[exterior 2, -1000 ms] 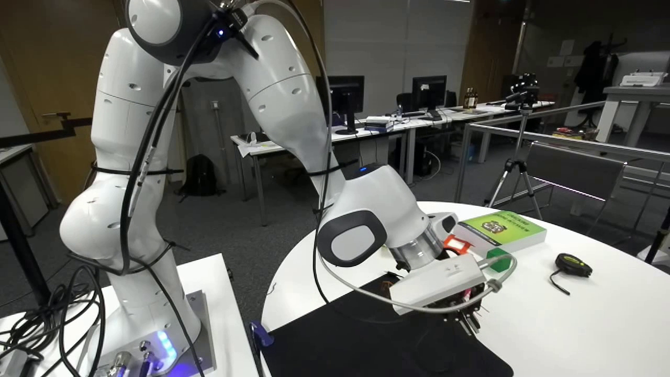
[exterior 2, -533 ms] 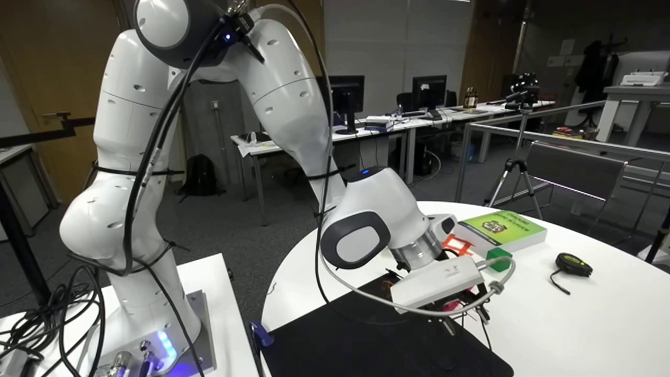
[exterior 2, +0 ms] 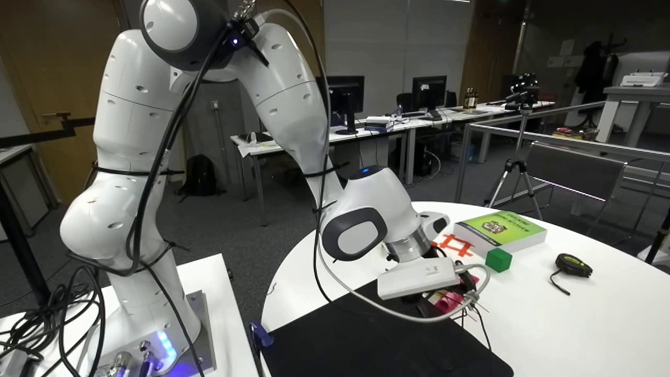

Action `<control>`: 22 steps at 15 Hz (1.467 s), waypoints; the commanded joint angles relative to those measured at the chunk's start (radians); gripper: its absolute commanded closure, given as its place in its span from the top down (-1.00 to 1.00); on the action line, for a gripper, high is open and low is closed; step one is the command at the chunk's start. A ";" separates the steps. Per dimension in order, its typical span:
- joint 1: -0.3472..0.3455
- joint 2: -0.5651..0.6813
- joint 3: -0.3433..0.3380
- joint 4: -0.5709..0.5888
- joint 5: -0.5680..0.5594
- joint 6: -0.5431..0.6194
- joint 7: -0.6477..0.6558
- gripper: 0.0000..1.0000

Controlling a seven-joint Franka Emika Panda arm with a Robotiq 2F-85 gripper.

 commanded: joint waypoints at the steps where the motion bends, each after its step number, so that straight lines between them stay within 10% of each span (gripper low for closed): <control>1: -0.009 -0.078 0.029 -0.038 -0.002 -0.111 0.175 1.00; 13: 0.016 -0.053 -0.046 0.008 -0.048 -0.199 0.723 0.96; 22: -0.011 -0.025 0.017 0.028 -0.038 -0.264 0.839 0.82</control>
